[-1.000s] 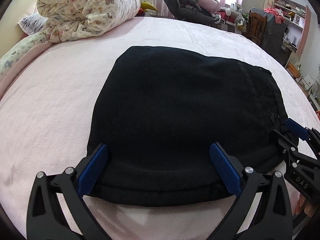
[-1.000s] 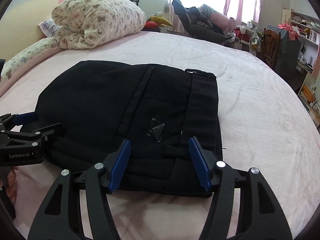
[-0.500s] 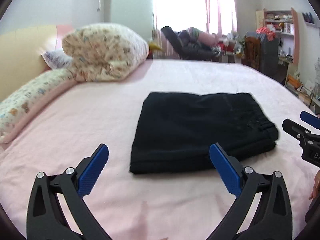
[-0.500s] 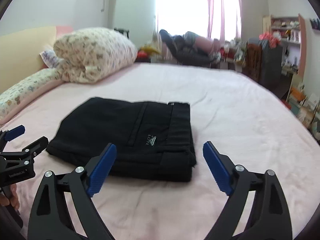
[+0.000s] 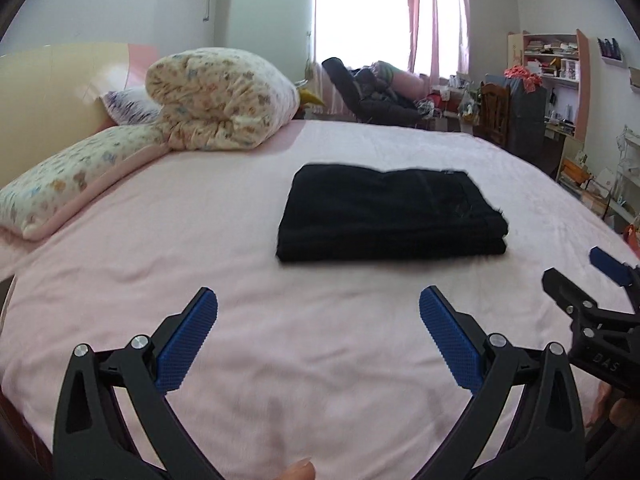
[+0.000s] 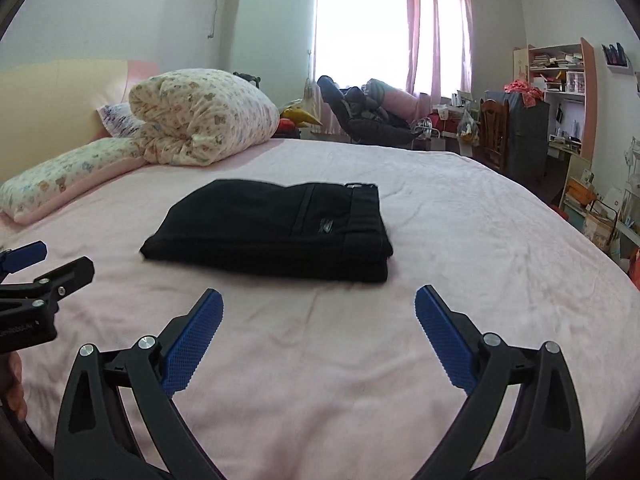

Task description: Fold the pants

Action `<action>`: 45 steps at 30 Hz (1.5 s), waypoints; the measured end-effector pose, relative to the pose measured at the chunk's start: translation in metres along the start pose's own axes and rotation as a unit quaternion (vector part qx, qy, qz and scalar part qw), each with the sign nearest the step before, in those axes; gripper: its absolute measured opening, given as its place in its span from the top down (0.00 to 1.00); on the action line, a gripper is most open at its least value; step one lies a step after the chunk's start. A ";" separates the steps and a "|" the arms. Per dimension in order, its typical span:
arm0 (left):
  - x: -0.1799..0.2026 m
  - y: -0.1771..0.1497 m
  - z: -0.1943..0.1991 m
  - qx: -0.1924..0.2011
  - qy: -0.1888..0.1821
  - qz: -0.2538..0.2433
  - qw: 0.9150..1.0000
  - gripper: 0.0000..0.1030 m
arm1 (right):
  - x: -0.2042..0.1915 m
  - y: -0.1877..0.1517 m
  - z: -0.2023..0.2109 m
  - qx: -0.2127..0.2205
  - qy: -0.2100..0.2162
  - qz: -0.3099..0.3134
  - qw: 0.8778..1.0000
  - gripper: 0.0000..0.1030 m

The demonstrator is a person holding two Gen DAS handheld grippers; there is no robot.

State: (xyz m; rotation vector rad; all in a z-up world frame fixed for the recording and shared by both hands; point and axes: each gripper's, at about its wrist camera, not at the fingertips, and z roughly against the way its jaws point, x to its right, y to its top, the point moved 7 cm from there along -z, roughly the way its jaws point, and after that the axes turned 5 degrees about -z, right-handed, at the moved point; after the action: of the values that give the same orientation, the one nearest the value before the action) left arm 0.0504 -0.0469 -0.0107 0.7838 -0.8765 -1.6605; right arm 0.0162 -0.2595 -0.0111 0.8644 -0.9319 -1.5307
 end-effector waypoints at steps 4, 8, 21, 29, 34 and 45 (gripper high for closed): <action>0.001 -0.021 -0.010 -0.025 0.013 -0.015 0.999 0.02 | -0.009 -0.012 -0.001 -0.013 0.006 -0.002 1.000 0.04; 0.006 -0.033 -0.017 -0.035 0.008 -0.029 0.999 0.02 | -0.013 -0.021 0.000 -0.016 0.004 0.000 1.000 0.04; 0.006 -0.036 -0.028 -0.045 -0.008 -0.018 0.999 0.02 | -0.017 -0.033 -0.004 -0.021 -0.013 0.007 1.000 0.04; 0.008 -0.038 -0.032 -0.053 0.000 -0.033 0.998 0.02 | -0.012 -0.034 -0.006 -0.021 -0.025 0.004 0.999 0.04; 0.012 -0.038 -0.032 -0.051 -0.002 -0.046 0.998 0.02 | -0.011 -0.034 -0.006 -0.021 -0.028 0.005 0.999 0.04; 0.005 -0.036 -0.029 -0.047 0.018 -0.032 0.998 0.02 | -0.011 -0.035 -0.007 -0.021 -0.025 0.007 0.999 0.04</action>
State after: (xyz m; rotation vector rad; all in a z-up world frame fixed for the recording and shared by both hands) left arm 0.0561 -0.0501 -0.0565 0.7815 -0.7487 -1.7260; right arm 0.0095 -0.2464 -0.0453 0.7905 -0.9370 -1.5613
